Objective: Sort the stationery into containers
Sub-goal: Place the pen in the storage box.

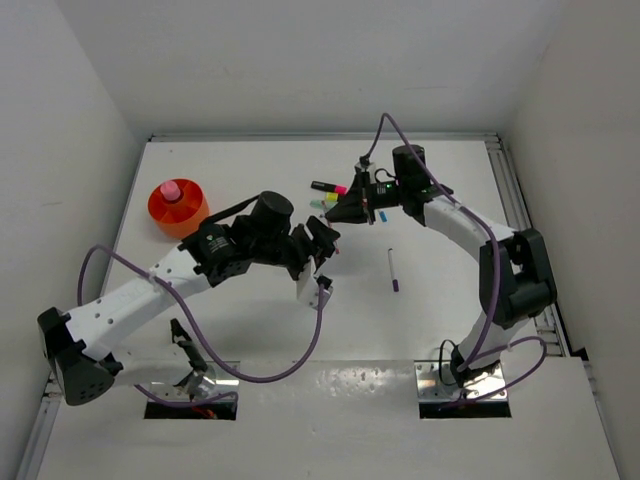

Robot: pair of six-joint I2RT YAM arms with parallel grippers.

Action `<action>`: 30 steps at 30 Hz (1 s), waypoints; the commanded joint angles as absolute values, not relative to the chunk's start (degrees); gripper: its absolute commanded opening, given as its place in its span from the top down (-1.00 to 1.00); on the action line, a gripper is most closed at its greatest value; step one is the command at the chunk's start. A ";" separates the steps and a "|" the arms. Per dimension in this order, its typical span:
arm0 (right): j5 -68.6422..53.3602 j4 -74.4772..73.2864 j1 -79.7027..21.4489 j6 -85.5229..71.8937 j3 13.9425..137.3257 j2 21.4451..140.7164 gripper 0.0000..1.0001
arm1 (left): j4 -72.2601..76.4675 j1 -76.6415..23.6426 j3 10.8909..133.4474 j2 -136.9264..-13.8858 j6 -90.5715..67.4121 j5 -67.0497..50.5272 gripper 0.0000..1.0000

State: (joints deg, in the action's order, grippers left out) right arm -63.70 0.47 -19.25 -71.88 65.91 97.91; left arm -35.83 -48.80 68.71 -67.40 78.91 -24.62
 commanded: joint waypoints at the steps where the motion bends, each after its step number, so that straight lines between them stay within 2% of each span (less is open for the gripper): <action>1: -64.25 2.99 -20.30 -72.86 65.57 94.49 1.00 | -34.19 -50.88 68.82 -68.20 80.94 -23.82 -0.32; 5: -64.25 2.99 -20.74 -72.86 65.13 94.13 1.00 | -34.89 -52.12 68.73 -69.34 82.70 -23.21 -0.19; 6: -64.25 2.99 -20.74 -72.86 65.13 94.04 1.00 | -34.81 -52.73 68.64 -69.43 82.88 -22.94 -0.07; 11: -64.16 2.99 -21.70 -72.95 65.21 93.25 1.00 | -32.96 -53.44 67.68 -70.31 82.88 -20.13 0.16; 13: -64.07 2.90 -22.15 -72.69 65.13 92.64 1.00 | -32.08 -53.44 66.97 -70.31 82.97 -19.60 0.32; 17: -64.16 2.72 -22.50 -72.33 65.21 92.64 1.00 | -31.64 -53.53 67.32 -70.31 81.65 -18.46 0.82; 18: -64.42 2.90 -22.41 -72.07 65.65 92.72 0.75 | -31.55 -53.61 67.76 -70.05 81.04 -18.28 1.00; 21: -65.04 2.12 -21.27 -68.84 69.32 92.73 -0.03 | -31.03 -53.00 68.81 -68.65 75.87 -17.06 1.00; 26: -57.85 -22.19 -10.92 -46.27 88.98 93.95 -0.20 | -30.94 -44.77 74.17 -66.63 51.63 -15.91 1.00; 30: -56.07 -23.38 -2.13 -44.21 93.95 95.18 -0.24 | -23.06 -35.35 75.41 -66.44 27.06 -4.01 1.00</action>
State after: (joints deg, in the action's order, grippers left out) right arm -58.46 -17.30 -6.20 -51.42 91.46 95.53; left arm -30.11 -40.80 72.69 -68.79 50.09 -13.37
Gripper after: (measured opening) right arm 0.622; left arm 0.208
